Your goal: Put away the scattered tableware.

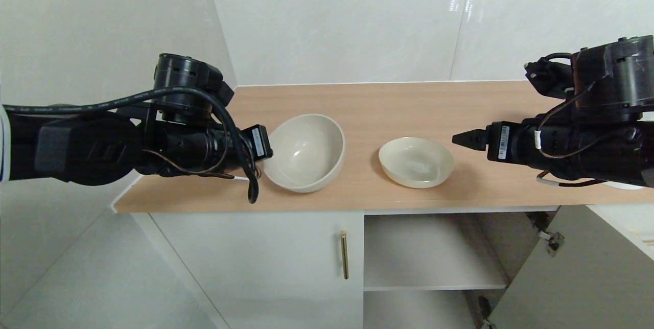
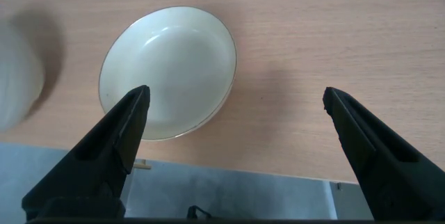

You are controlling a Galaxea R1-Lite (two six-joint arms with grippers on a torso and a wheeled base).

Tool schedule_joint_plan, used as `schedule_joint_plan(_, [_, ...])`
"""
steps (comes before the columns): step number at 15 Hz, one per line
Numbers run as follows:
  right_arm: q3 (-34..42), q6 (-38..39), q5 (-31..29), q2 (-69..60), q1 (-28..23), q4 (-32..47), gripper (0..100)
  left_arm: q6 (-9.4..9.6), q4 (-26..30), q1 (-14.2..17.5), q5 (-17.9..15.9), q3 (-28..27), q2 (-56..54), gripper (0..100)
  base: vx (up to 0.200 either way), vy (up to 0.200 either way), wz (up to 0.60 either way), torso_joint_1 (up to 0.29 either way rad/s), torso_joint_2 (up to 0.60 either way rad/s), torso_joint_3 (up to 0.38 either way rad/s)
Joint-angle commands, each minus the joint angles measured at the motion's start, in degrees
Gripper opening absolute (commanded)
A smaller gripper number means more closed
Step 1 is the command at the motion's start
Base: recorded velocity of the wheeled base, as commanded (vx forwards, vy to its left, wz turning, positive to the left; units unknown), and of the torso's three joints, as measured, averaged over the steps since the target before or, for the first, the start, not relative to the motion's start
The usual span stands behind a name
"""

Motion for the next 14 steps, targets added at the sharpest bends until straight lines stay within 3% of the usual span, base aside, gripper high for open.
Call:
schedule_joint_plan(1, [-0.10, 0.01, -0.01, 0.27, 0.00, 0.01, 100, -0.03, -0.08, -0.08, 0.03, -0.01, -0.48, 0, 0.000, 0.000, 0.00, 0.000, 0.00, 0.000])
schedule_joint_plan(8, [-1.07, -0.25, -3.52, 6.51, 1.41, -0.61, 100, 0.50, -0.08, -2.36, -0.76, 3.68, -12.52, 0, 0.000, 0.000, 0.00, 0.000, 0.00, 0.000])
schedule_joint_plan(11, [-2.38, -0.08, -9.50, 10.99, 2.20, -0.78, 100, 0.67, -0.08, -3.24, -1.46, 4.12, -13.31, 0, 0.000, 0.000, 0.00, 0.000, 0.00, 0.000])
schedule_joint_plan(14, [-2.47, 0.01, -10.38, 12.49, 2.20, -3.16, 100, 0.67, -0.08, -3.24, -1.55, 4.12, -13.22, 0, 0.000, 0.000, 0.00, 0.000, 0.00, 0.000])
